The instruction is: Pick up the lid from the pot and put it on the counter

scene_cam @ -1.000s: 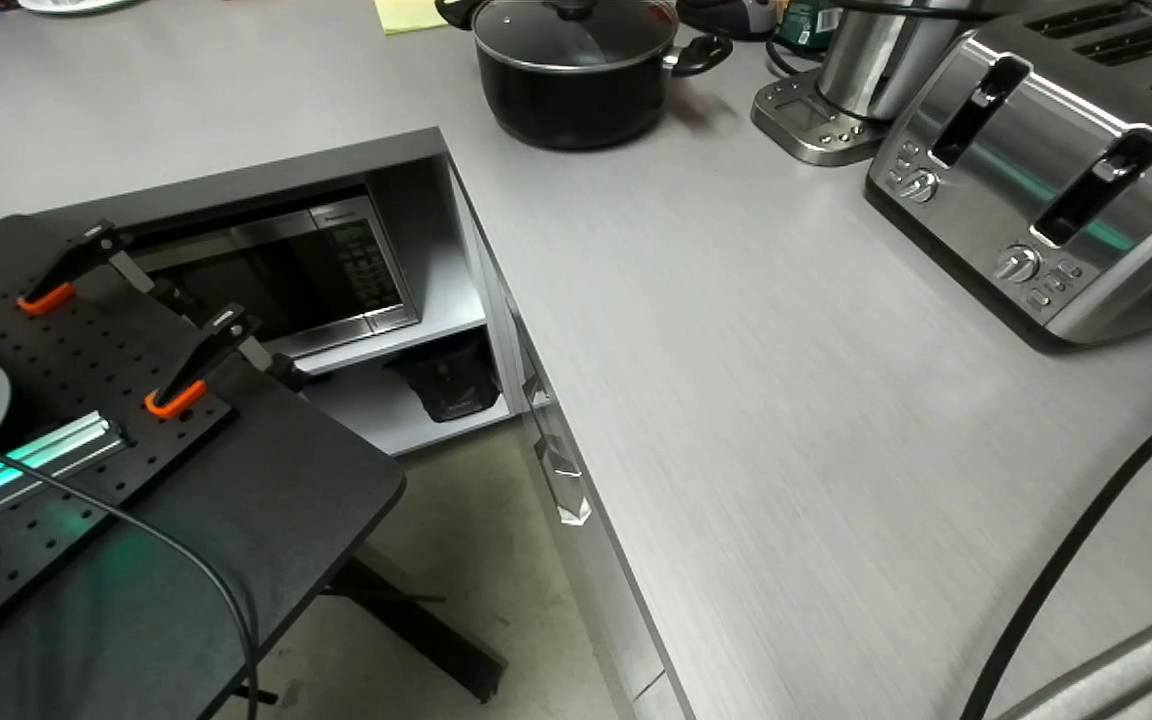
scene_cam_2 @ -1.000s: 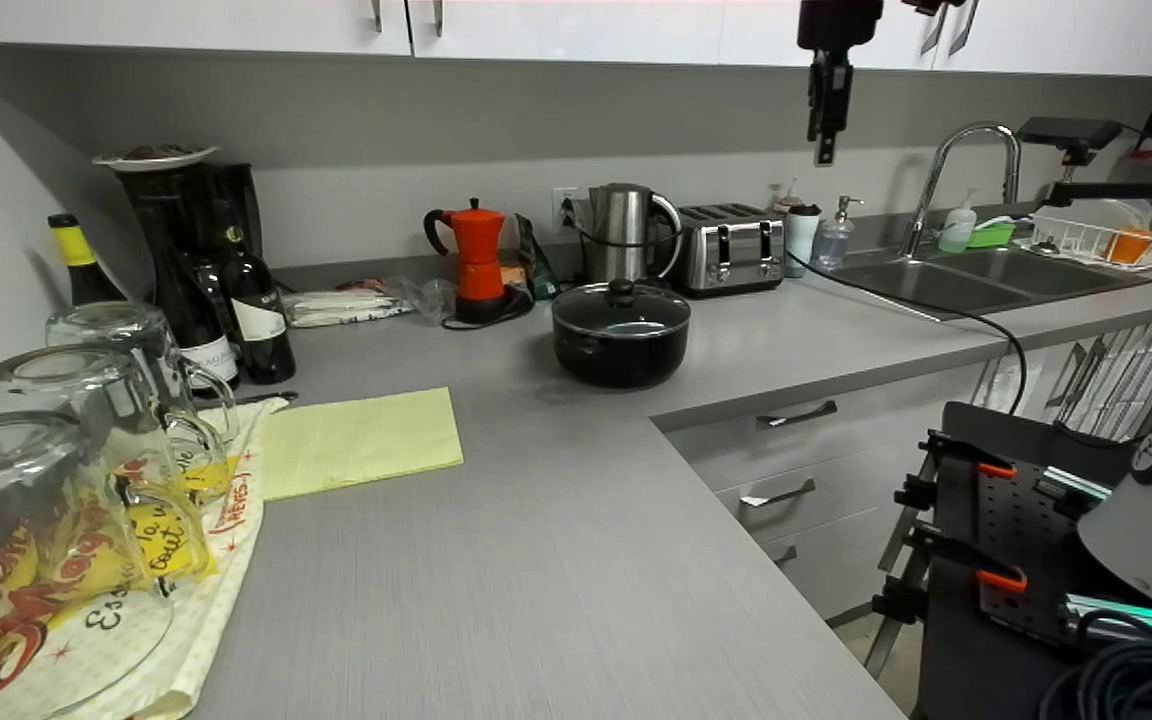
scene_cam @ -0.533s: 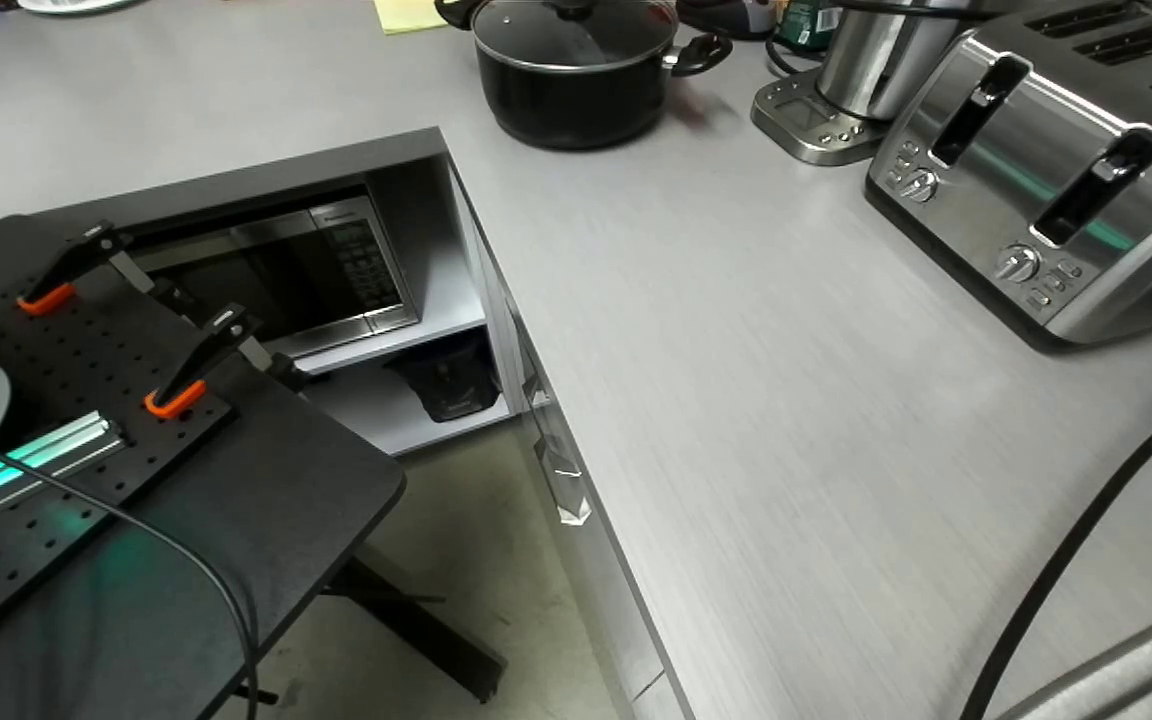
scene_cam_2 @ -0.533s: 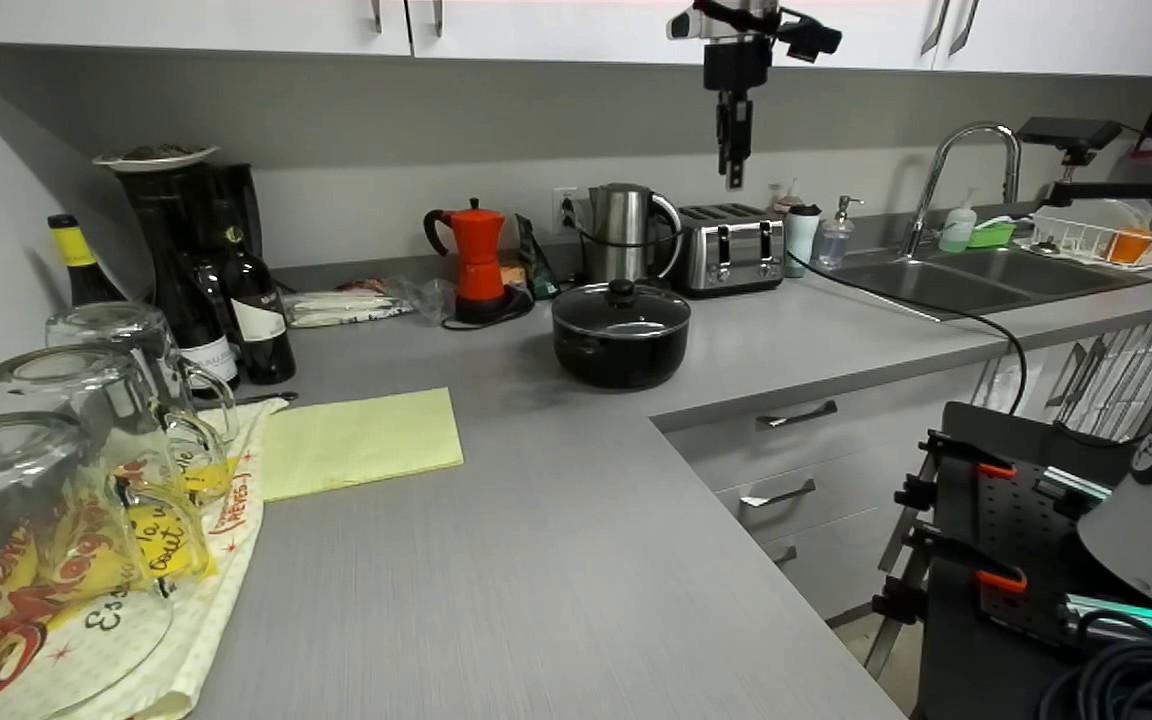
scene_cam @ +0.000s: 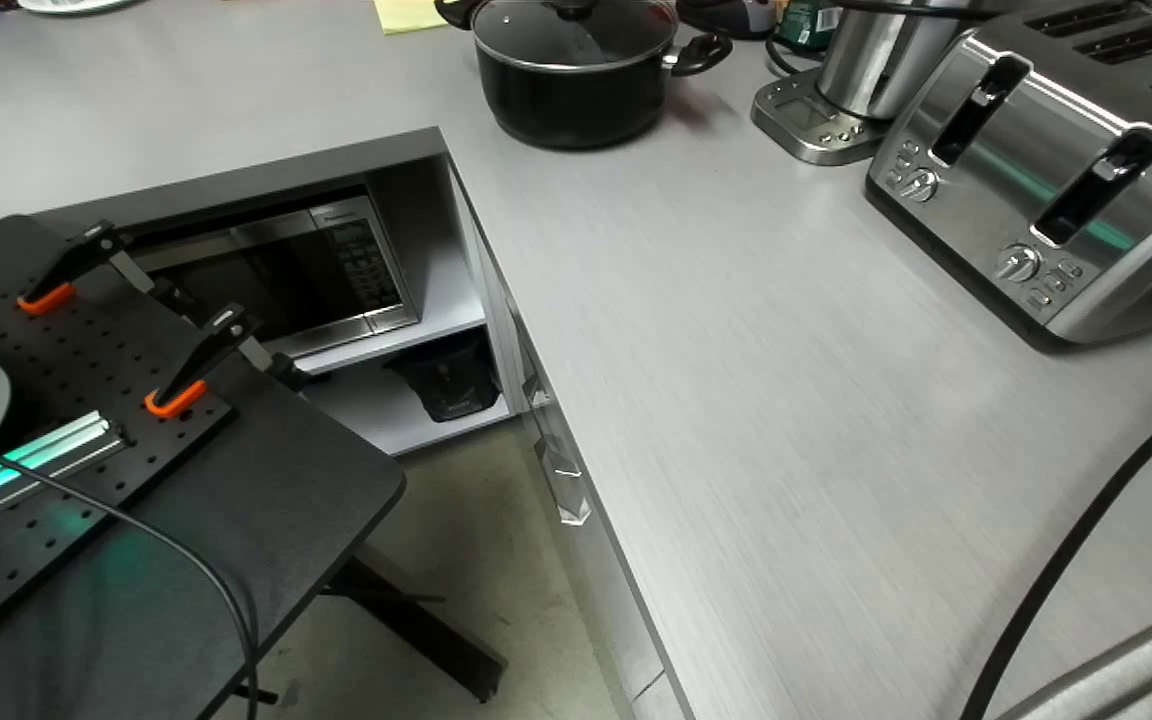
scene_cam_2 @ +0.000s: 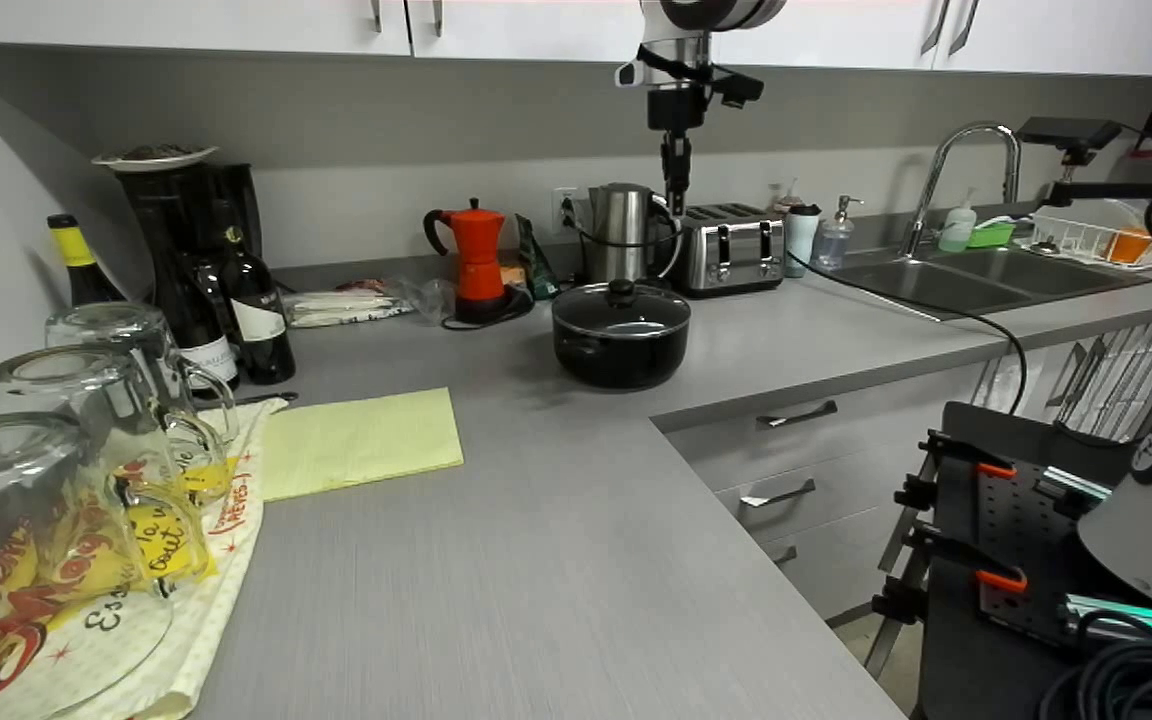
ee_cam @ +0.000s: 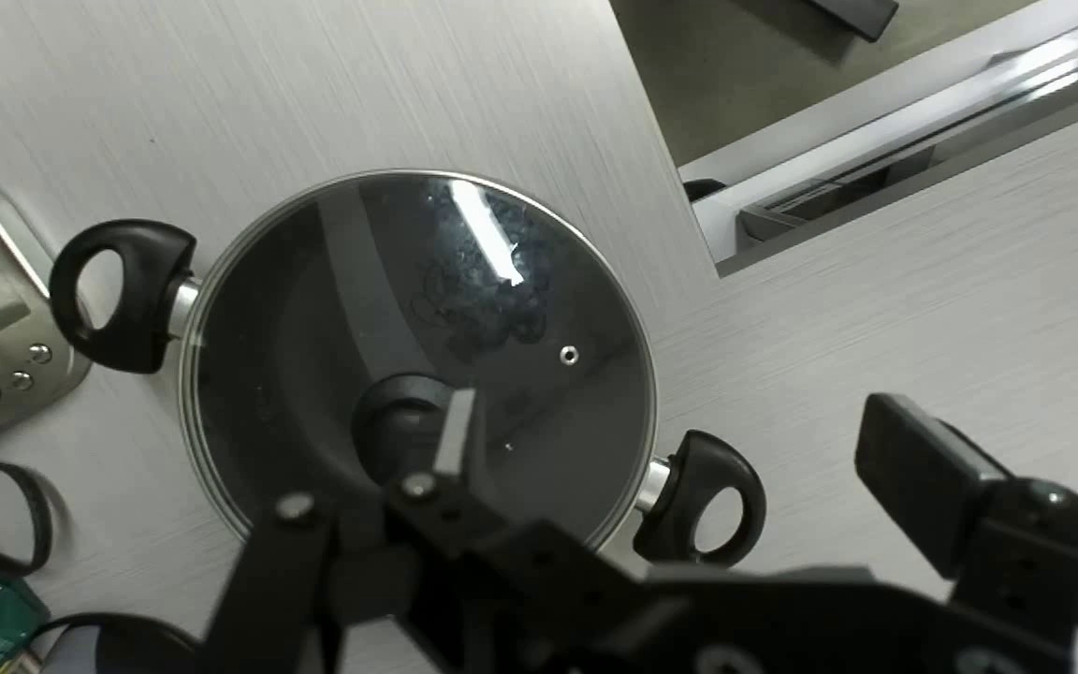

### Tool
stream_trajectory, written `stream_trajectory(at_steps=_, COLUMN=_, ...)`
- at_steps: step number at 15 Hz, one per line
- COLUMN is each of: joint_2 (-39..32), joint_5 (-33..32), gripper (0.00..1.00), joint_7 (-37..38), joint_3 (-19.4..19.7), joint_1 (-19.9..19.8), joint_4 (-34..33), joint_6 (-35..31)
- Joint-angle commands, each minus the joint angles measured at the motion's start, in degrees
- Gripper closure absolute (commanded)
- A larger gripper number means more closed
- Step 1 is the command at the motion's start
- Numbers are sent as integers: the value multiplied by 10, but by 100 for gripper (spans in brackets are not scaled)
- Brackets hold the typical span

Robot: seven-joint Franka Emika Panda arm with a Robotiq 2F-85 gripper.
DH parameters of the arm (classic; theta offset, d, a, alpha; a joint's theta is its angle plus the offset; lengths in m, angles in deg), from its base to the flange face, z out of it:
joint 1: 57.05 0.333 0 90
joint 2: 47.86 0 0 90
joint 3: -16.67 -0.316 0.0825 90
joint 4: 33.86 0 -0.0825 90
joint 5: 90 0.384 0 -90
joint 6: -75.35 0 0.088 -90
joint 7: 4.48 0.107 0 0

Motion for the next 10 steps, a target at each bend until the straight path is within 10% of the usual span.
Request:
stream_trajectory(at_steps=1, joint_2=-65, joint_5=16, gripper=0, joint_7=-13, joint_3=-15, joint_1=-24, joint_4=-74, joint_6=14)
stream_trajectory(at_steps=10, joint_2=-155, joint_5=-14, gripper=0, joint_7=29, joint_3=-17, joint_1=-35, joint_4=-163, joint_6=6)
